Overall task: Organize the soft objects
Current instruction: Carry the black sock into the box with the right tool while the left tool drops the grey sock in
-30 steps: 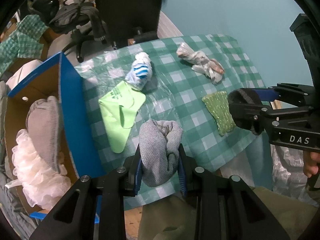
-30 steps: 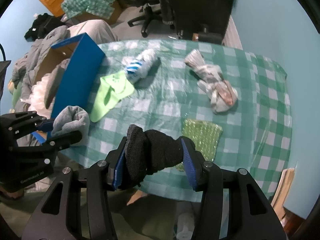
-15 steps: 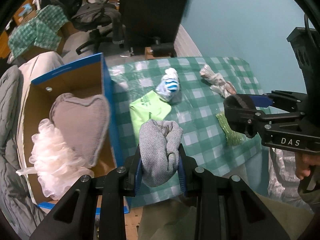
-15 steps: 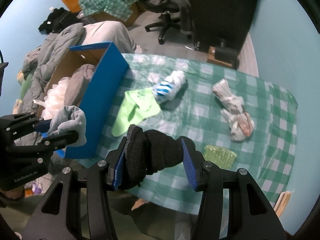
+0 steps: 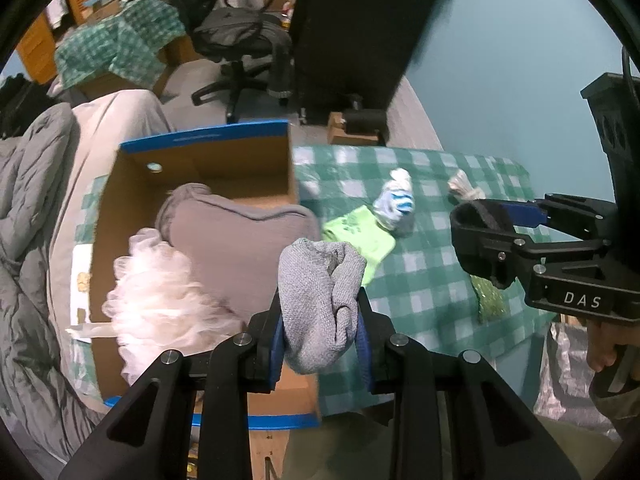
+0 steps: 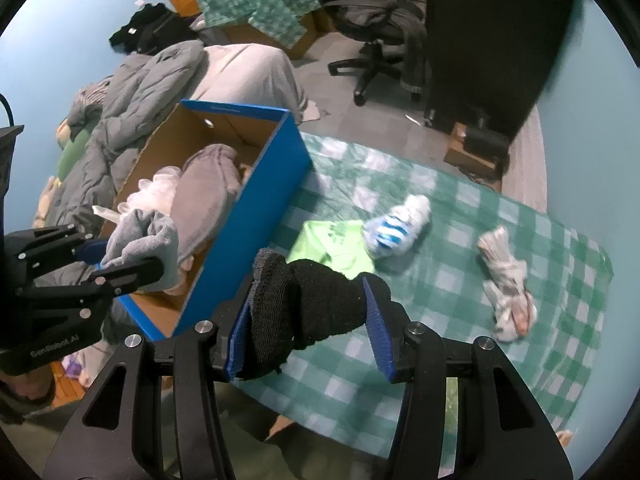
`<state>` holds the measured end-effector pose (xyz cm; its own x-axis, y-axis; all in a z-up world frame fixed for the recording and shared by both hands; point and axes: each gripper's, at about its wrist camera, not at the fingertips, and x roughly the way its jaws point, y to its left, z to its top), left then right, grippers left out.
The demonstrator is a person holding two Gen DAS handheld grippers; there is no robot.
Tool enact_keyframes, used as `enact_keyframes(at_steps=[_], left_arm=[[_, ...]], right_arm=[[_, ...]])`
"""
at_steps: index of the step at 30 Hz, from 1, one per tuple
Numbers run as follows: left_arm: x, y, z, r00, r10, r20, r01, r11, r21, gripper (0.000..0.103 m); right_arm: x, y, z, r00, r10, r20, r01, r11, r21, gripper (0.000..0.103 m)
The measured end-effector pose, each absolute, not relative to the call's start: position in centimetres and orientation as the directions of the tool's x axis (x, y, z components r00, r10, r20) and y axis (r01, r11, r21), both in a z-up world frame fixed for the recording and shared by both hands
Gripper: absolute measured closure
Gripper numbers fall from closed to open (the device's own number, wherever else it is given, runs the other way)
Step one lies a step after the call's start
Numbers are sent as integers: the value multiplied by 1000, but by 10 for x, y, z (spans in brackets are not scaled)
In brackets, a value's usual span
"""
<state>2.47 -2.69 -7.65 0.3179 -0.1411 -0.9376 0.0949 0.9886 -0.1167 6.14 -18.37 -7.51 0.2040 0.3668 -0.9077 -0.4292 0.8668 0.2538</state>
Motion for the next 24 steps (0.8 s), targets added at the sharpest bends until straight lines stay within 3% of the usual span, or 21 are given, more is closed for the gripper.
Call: enact_keyframes(at_steps=[24], left_arm=[[59,77,-97,340,-71,-938,-71,992,-100,73]], right_arm=[[113,-59,-76,145,423,-895,-580,769,270,53]])
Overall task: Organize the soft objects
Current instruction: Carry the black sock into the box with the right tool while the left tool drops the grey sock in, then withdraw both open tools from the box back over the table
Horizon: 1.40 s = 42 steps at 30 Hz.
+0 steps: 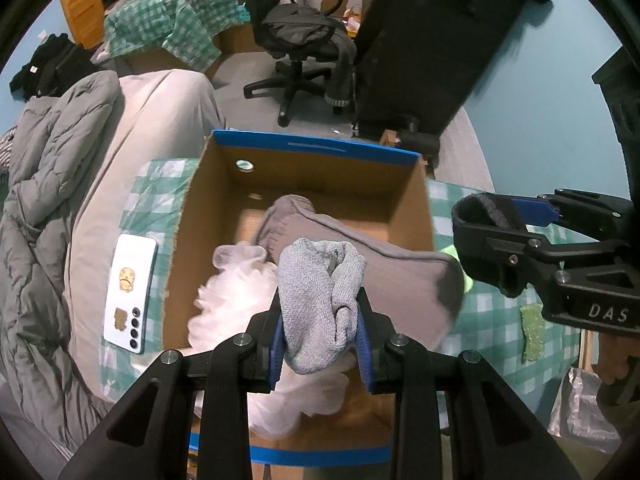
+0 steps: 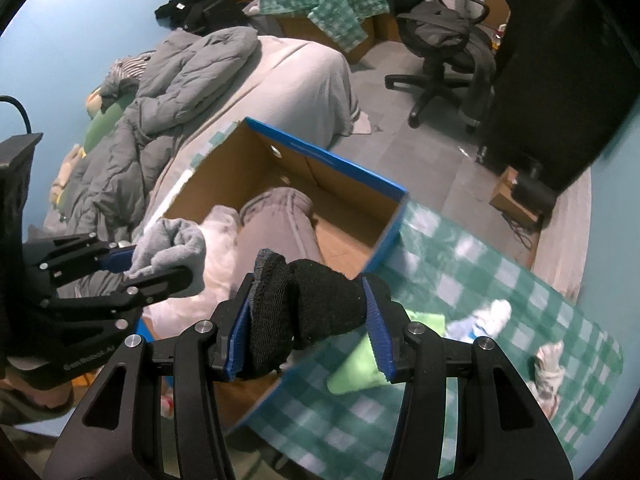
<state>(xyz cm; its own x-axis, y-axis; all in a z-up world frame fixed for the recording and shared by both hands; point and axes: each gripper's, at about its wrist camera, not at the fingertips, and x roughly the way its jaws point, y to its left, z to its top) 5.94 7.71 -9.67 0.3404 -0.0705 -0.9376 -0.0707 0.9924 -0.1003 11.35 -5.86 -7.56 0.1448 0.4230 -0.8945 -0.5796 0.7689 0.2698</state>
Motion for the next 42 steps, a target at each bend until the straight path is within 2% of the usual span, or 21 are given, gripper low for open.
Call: enact_keyframes(at_steps=[13,19,21,23,24,42], left_arm=[[85,105,-119,308,-65,-949,-110,989,-104,70],[85,114,-121,305,-61,-950,-134,985,-106,55],[84,115,-120,313,-57,-948,-134,985,-104,44],[82,115,-117,324,-50,-945,-131,987,-97,36],[82,115,-116,329,-48,-943,-129,987,-95,34],[69,95,-91,356,-35,-934,-87,994,-71,25]], right_arm=[[131,-17,-91,115,412,-904,-578,768,276,51],[132,-7,-93,121,390,-913,-575,777,255,46],[131,-7,-92,129,388,-913,-574,780,250,43],[131,-6,-90,140,387,-911,-567,786,246,33],[131,-7,-89,147,385,-911,-564,789,243,32],[122,-50,-77,192,367,-910,-497,836,232,28]])
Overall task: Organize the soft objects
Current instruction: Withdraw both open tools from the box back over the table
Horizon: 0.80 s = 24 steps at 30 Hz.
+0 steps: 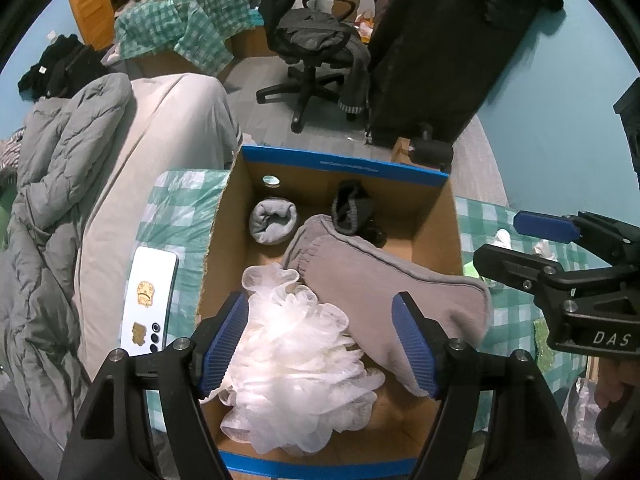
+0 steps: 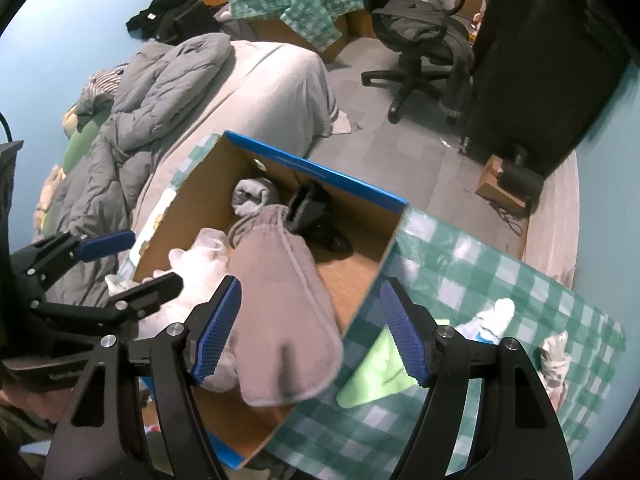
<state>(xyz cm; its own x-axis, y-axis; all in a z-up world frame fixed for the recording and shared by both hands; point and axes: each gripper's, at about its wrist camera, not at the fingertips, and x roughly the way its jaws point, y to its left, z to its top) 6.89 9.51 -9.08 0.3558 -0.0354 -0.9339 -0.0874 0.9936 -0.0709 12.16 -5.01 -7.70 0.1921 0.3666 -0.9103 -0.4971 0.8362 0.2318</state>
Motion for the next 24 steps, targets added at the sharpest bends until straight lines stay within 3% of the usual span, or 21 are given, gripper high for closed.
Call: enact_keyframes(at_steps=[7,24], left_arm=[[59,78,-85,357,-25,-934,-67,996,-52,17],[38,15,-77,338,-71,-939,14,997,-70,16]], right_arm=[[115,-76,-70,218,348,-912,-470,856,215,26],[91,-163,-77,211,293,-932,-359,910,205,24]])
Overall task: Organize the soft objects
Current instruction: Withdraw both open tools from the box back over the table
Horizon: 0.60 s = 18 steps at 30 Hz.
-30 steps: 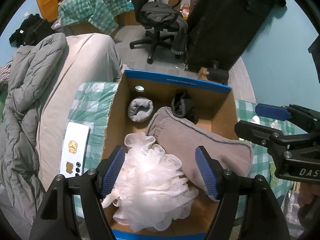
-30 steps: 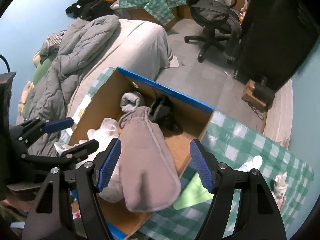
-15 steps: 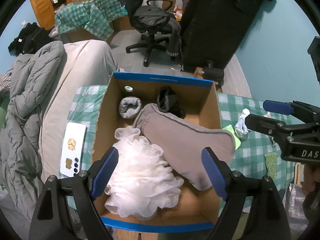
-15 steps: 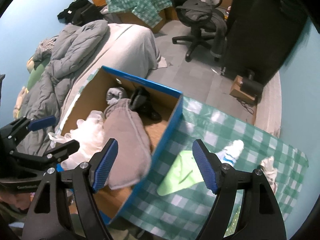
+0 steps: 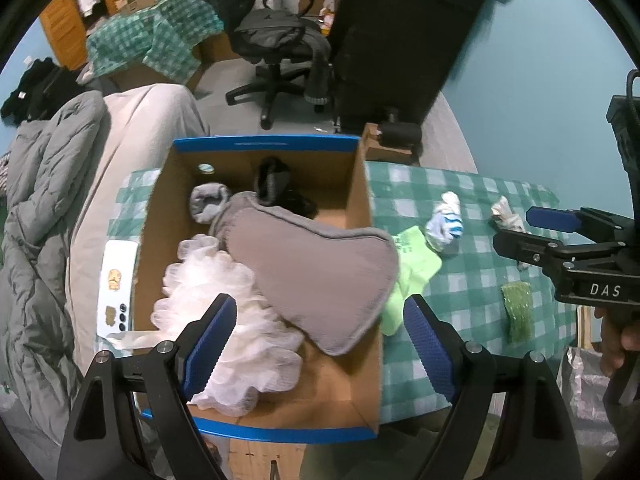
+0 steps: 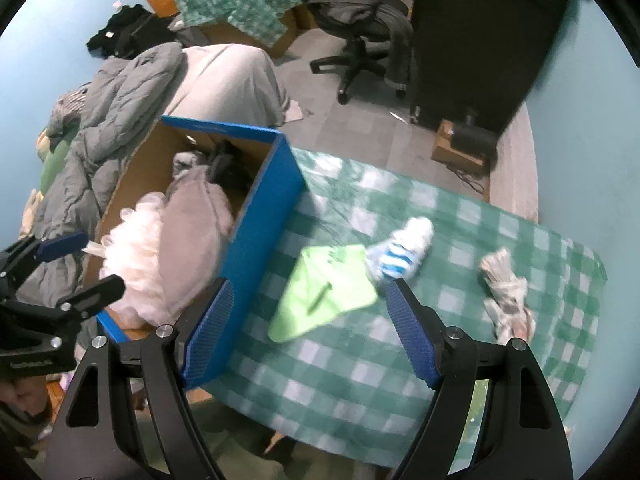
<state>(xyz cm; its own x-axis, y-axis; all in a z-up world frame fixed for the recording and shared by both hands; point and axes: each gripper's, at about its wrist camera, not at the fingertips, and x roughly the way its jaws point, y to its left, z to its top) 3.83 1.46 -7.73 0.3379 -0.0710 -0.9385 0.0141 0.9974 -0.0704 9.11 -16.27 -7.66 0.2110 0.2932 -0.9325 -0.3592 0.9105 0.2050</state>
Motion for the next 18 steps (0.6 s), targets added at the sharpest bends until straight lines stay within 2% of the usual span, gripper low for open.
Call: enact_keyframes(at_steps=[18], left_arm=[[36,-67,-87,300,-100,-949,152,987,-56,16]], right_arm=[[62,-269,-92,202,250,-947,-203,957,209,24]])
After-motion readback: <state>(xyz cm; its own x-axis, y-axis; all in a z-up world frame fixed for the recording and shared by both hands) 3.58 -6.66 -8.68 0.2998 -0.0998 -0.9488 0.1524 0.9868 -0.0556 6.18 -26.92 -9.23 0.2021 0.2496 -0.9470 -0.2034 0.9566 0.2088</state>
